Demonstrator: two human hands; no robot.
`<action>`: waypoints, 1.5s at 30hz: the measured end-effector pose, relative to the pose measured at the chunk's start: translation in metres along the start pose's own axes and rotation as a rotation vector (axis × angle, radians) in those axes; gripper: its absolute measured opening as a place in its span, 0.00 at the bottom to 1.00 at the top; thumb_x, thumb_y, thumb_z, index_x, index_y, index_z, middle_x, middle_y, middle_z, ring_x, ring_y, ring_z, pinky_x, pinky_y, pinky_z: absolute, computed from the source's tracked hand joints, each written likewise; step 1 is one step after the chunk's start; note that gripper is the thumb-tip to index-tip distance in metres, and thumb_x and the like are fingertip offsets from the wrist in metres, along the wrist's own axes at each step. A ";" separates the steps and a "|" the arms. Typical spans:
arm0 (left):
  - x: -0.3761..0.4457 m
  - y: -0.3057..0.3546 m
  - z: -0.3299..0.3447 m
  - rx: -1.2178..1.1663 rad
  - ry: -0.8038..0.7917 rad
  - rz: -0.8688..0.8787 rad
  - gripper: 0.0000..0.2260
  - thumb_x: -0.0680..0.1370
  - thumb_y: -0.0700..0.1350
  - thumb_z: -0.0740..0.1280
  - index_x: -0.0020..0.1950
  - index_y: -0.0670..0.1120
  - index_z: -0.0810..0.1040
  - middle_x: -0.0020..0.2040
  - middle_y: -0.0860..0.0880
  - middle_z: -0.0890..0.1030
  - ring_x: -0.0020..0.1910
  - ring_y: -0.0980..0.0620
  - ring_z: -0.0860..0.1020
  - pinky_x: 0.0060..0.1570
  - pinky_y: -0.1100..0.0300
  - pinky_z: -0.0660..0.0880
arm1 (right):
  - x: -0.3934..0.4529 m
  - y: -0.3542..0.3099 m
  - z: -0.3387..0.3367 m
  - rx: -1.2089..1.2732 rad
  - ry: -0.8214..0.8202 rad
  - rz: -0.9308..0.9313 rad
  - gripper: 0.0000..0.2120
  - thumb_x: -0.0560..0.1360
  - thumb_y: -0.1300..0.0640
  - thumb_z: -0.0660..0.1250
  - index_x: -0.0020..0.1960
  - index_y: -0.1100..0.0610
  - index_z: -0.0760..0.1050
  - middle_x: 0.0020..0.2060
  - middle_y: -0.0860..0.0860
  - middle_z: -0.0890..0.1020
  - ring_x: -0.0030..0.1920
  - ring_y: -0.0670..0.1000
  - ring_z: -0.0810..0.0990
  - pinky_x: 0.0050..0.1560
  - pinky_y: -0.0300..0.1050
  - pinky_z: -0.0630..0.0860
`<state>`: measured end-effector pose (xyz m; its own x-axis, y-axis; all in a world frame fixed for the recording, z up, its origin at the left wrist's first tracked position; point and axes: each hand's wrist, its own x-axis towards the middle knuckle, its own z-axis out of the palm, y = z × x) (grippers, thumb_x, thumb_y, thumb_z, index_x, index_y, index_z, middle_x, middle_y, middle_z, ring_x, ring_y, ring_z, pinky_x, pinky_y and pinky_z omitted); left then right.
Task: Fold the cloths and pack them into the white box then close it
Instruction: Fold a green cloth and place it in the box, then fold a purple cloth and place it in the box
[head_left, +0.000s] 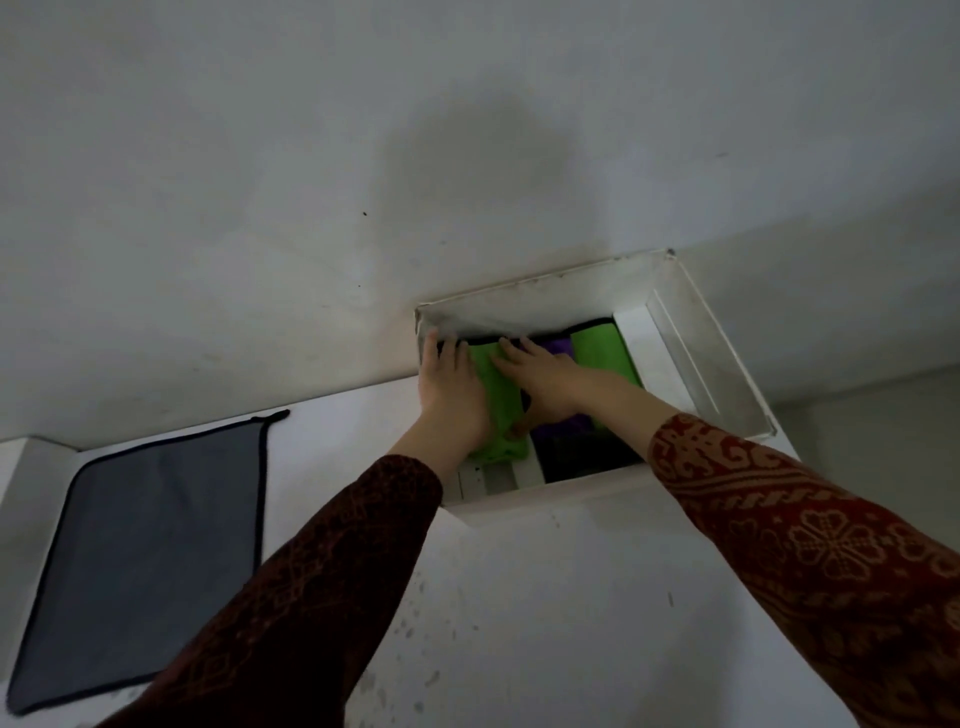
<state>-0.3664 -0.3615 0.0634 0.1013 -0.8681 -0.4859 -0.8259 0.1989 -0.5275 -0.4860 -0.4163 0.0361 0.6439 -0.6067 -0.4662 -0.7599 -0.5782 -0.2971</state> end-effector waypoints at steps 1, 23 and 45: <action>0.001 -0.003 -0.001 0.028 -0.017 0.034 0.41 0.73 0.69 0.51 0.77 0.45 0.46 0.78 0.44 0.49 0.77 0.44 0.44 0.71 0.40 0.34 | 0.001 -0.001 0.002 -0.024 -0.025 0.003 0.51 0.68 0.41 0.71 0.76 0.54 0.41 0.77 0.52 0.39 0.76 0.58 0.40 0.72 0.65 0.51; -0.041 -0.028 0.017 -0.296 0.230 0.140 0.32 0.77 0.59 0.57 0.76 0.48 0.51 0.78 0.42 0.50 0.77 0.43 0.45 0.73 0.40 0.39 | -0.040 -0.027 0.006 -0.058 0.137 0.072 0.44 0.73 0.43 0.66 0.76 0.50 0.40 0.76 0.54 0.38 0.76 0.57 0.36 0.73 0.64 0.43; -0.219 -0.141 0.367 -0.945 0.237 -0.124 0.27 0.80 0.53 0.57 0.76 0.53 0.50 0.79 0.47 0.48 0.78 0.47 0.44 0.75 0.46 0.44 | 0.007 -0.317 0.139 0.337 0.170 -0.208 0.22 0.76 0.52 0.64 0.69 0.50 0.67 0.72 0.52 0.65 0.73 0.51 0.60 0.73 0.46 0.58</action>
<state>-0.0682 -0.0321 -0.0115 0.1890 -0.9476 -0.2576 -0.9311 -0.2562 0.2596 -0.2526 -0.1612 0.0113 0.7707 -0.5933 -0.2324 -0.5809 -0.5042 -0.6390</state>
